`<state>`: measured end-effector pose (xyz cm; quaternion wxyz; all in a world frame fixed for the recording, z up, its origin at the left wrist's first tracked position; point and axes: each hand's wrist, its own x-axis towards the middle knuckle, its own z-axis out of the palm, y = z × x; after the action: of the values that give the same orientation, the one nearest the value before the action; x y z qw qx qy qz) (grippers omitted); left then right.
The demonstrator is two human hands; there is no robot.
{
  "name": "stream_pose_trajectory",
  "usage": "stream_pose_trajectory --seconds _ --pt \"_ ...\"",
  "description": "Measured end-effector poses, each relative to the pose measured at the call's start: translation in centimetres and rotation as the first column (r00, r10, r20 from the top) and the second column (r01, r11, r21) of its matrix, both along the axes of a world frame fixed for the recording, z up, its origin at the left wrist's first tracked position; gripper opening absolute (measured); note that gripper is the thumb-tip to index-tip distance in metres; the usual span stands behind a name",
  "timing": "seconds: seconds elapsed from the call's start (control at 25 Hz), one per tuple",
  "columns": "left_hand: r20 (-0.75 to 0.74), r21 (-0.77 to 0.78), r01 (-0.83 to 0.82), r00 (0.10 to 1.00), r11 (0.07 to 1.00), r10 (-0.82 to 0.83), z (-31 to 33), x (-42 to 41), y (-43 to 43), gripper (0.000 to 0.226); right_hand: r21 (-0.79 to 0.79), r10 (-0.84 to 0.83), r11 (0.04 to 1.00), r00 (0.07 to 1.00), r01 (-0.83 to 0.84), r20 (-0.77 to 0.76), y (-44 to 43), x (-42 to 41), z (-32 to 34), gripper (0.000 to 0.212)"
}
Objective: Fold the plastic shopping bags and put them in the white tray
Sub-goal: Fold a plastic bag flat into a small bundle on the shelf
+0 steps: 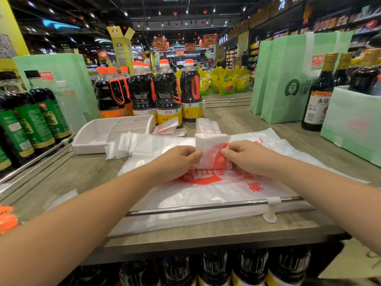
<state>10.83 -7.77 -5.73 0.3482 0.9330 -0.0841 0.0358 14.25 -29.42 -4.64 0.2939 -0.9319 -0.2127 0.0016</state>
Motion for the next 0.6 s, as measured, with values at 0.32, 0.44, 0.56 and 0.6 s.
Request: stream_pose_trajectory --seconds 0.32,0.44,0.56,0.6 --pt "0.061 0.053 -0.059 0.997 0.997 0.055 -0.3 0.7 -0.7 0.032 -0.065 -0.095 0.993 0.993 0.099 0.071 0.6 0.1 -0.2 0.056" --pt "0.097 0.045 -0.082 0.992 0.996 0.077 -0.6 0.5 -0.8 0.044 -0.194 -0.024 0.979 0.983 0.060 0.183 0.8 -0.3 -0.5 0.043" --pt "0.193 0.099 -0.091 0.979 0.991 0.071 -0.7 0.4 -0.3 0.049 -0.301 0.013 0.952 0.978 0.051 0.206 0.8 -0.7 -0.3 0.040" --pt "0.215 0.124 -0.076 0.975 0.989 0.048 -0.7 0.4 -0.2 0.041 -0.320 0.029 0.947 0.977 0.042 0.213 0.7 -1.0 -0.3 0.039"
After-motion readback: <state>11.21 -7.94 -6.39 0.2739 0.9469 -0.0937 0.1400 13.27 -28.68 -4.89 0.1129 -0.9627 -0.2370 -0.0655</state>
